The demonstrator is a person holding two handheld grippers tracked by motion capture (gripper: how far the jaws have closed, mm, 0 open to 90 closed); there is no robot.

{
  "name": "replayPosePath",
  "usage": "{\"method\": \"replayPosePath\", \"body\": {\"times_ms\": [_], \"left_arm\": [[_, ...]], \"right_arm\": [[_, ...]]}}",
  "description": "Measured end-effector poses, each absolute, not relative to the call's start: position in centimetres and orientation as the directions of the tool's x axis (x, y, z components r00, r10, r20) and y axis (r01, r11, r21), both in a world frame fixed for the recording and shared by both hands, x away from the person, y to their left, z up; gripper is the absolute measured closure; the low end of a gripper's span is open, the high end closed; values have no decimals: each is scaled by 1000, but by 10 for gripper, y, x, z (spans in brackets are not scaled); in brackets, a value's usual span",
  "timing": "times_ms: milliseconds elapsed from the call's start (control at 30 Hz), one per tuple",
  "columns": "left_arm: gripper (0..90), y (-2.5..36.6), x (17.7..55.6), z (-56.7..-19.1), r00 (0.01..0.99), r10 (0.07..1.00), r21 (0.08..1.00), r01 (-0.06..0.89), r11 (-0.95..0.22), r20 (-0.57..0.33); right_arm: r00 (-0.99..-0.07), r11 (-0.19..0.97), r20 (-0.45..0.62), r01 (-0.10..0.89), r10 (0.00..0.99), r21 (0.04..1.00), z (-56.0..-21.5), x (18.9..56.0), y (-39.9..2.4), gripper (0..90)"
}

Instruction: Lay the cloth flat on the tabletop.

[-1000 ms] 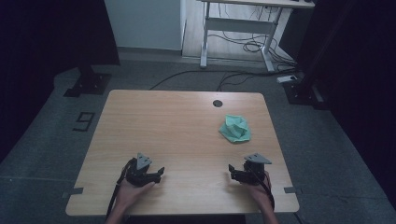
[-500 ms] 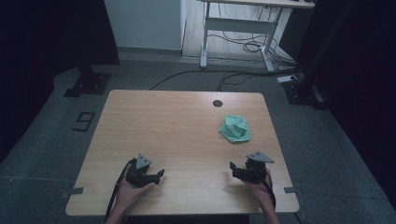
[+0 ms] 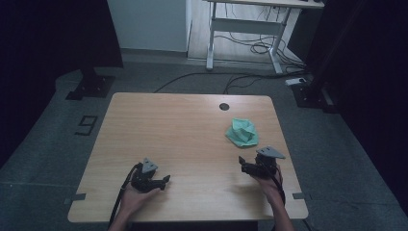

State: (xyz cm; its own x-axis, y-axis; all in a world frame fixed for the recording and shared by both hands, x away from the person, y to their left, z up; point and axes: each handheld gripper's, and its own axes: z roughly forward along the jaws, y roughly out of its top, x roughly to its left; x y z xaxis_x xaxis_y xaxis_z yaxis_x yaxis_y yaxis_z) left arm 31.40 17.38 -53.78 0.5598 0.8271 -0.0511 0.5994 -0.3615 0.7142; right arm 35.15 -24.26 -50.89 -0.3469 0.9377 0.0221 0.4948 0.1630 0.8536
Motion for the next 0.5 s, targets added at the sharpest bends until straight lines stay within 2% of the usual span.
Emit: {"method": "replayPosePath", "body": {"times_ms": [267,500], "left_arm": [[294,174,314,-537,554,829,723,603,-336,-78],[286,170,316,-538,558,826,719,609,-335,-87]], "right_arm": [[-333,129,42,474,942,871,-500,366,-242,192],[-338,107,72,483,938,869,-493,380,-244,175]]}}
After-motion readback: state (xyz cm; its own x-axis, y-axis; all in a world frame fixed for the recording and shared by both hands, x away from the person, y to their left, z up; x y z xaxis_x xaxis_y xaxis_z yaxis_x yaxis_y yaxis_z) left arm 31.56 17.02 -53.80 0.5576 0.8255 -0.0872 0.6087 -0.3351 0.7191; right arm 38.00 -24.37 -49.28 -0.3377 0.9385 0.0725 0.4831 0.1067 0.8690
